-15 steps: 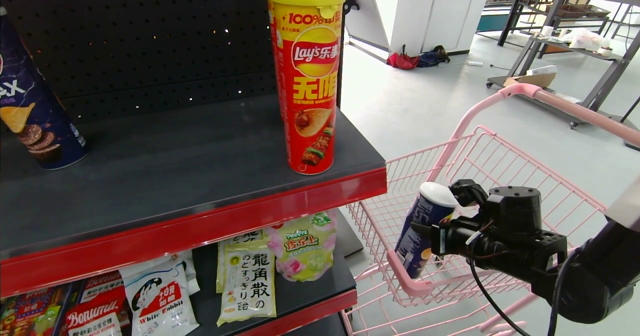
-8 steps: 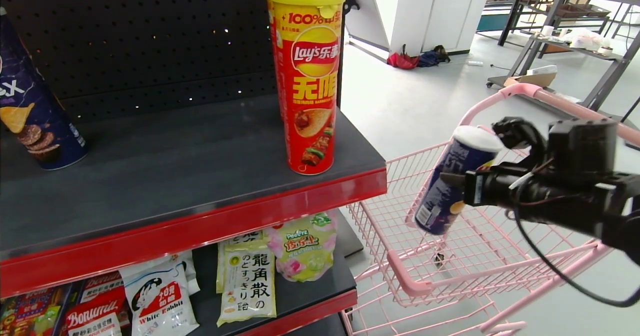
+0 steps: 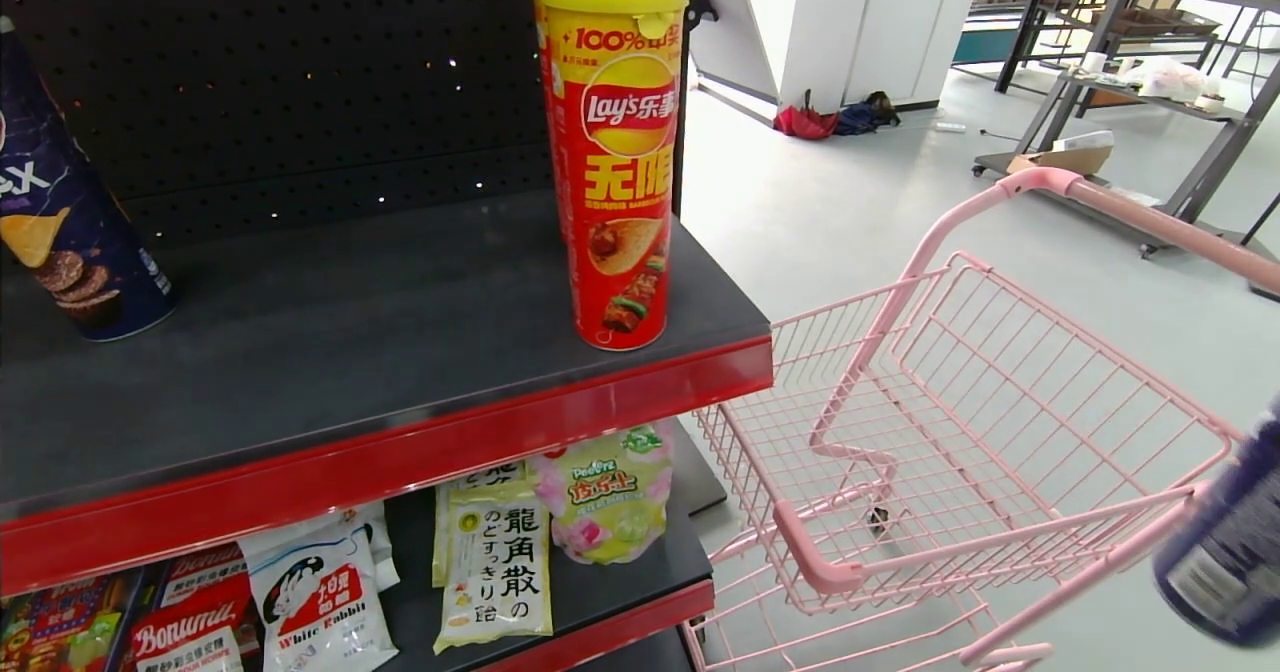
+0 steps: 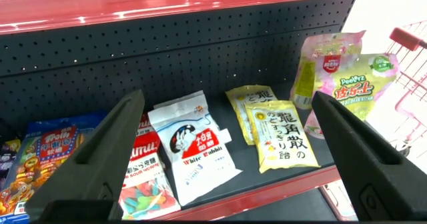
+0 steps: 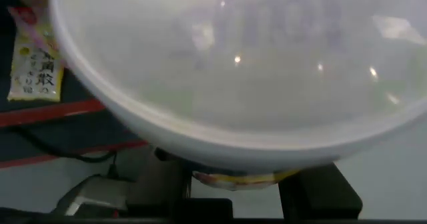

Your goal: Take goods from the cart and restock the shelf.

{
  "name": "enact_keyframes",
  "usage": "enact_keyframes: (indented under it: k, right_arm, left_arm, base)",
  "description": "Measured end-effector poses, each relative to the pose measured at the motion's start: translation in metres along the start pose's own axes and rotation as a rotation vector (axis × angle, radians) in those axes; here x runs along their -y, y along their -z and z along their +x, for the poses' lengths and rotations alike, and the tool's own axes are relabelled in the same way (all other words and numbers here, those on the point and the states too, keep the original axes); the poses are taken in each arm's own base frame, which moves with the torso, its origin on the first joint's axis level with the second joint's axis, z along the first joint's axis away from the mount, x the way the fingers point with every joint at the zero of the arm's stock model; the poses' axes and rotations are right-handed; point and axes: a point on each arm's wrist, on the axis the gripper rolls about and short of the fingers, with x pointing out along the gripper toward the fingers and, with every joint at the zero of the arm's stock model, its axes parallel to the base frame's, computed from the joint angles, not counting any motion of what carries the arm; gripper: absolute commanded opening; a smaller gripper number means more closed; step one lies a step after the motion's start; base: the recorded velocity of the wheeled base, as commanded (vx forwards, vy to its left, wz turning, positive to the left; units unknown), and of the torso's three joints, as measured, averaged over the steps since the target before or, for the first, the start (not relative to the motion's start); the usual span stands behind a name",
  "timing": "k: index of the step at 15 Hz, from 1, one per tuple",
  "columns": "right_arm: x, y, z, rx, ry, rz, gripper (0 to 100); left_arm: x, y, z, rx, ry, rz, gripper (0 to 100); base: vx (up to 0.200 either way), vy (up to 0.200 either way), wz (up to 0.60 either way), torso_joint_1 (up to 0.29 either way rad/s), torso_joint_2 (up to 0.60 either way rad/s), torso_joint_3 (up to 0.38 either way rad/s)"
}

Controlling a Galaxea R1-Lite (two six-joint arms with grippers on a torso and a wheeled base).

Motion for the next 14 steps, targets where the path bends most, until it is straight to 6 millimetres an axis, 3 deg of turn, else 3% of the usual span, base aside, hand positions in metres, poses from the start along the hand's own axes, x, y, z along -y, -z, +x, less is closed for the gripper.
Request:
enact_keyframes:
  k: [2, 5, 14]
  right_arm:
    - [0.005, 0.038, -0.033, -0.058, 0.105, 0.003, 0]
    - [0.004, 0.062, -0.052, -0.006, 0.152, -0.003, 0]
    - [0.004, 0.071, -0.059, 0.038, 0.154, -0.003, 0]
  left_arm:
    - [0.000, 0.000, 0.000, 0.000, 0.000, 0.000, 100]
    - [0.000, 0.000, 0.000, -0.001, 0.000, 0.000, 100]
    - [0.000, 0.000, 0.000, -0.001, 0.000, 0.000, 100]
  base:
    - [0.000, 0.000, 0.00, 0.000, 0.00, 0.000]
    - [0.000, 0.000, 0.00, 0.012, -0.05, -0.032]
    - [0.000, 0.000, 0.00, 0.177, -0.51, -0.327]
